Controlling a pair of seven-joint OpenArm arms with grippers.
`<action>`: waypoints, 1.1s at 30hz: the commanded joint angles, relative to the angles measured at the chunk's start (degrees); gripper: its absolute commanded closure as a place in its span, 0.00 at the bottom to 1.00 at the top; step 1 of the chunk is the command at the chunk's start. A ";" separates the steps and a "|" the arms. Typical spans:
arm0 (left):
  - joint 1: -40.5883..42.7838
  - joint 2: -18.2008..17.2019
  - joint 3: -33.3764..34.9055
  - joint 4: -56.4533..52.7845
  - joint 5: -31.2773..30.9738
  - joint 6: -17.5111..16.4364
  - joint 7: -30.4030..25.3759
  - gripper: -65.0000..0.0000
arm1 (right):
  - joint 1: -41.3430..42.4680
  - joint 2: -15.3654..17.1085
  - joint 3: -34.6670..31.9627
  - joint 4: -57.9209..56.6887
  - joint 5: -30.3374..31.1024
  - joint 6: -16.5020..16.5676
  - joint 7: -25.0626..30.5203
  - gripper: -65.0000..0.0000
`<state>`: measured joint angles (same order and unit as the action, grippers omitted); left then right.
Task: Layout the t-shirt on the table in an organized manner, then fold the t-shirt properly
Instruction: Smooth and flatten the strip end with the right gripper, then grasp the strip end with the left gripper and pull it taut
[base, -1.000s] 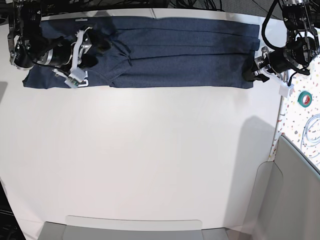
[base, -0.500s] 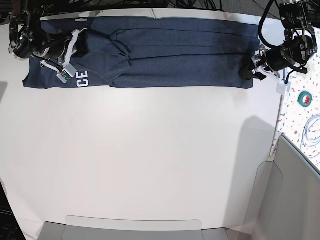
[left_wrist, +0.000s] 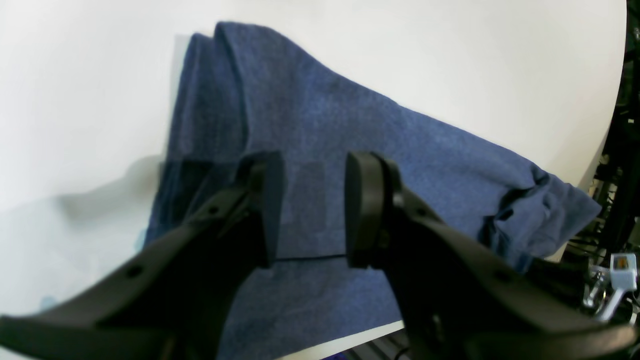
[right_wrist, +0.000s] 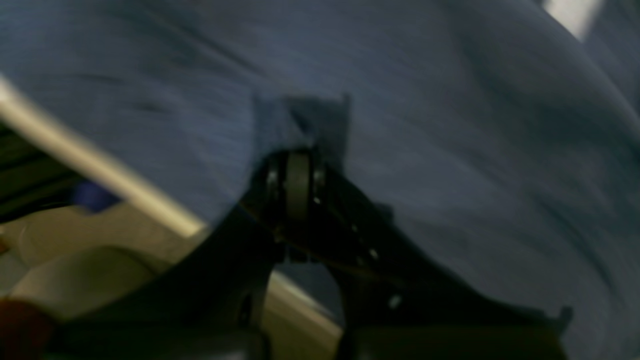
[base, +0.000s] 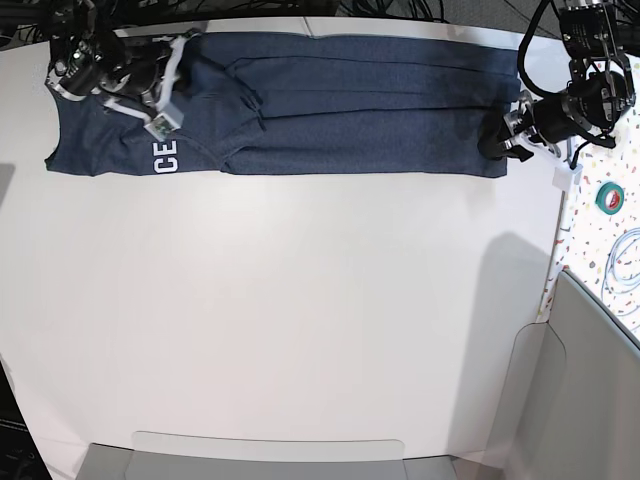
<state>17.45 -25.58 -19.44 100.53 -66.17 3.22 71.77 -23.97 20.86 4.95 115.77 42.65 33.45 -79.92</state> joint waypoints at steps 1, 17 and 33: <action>-0.27 -1.01 -0.29 0.70 -0.77 -0.10 -0.51 0.67 | 0.19 0.98 0.46 1.03 0.91 0.26 0.40 1.00; -0.27 -1.10 -0.65 0.70 -0.77 -0.10 -0.69 0.67 | 4.49 4.68 5.29 0.67 12.60 0.17 0.84 1.00; -0.27 -1.19 -0.38 0.70 -0.77 -0.28 -0.78 0.67 | 11.44 3.45 27.62 -16.03 -2.70 0.35 1.99 1.00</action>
<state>17.58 -25.74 -19.46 100.49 -66.15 3.22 71.59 -12.82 23.27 32.01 98.85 39.33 33.67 -78.72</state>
